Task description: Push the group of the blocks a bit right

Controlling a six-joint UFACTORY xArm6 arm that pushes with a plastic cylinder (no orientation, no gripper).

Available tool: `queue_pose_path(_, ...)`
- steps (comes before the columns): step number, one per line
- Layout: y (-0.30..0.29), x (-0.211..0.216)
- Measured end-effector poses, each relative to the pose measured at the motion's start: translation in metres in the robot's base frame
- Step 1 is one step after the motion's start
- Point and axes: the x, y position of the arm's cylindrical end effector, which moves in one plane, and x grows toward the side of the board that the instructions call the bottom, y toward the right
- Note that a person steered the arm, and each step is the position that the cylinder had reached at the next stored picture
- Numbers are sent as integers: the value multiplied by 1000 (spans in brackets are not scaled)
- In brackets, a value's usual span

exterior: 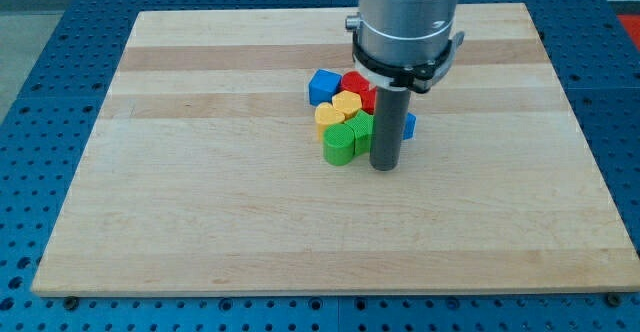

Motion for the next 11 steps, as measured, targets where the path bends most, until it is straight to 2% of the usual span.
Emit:
queue_pose_path(3, -9, -14)
queue_pose_path(4, -14, 5)
queue_pose_path(5, -52, 44)
queue_pose_path(6, -103, 39)
queue_pose_path(7, -130, 2)
queue_pose_path(8, -132, -43)
queue_pose_path(9, -122, -71)
queue_pose_path(11, -94, -85)
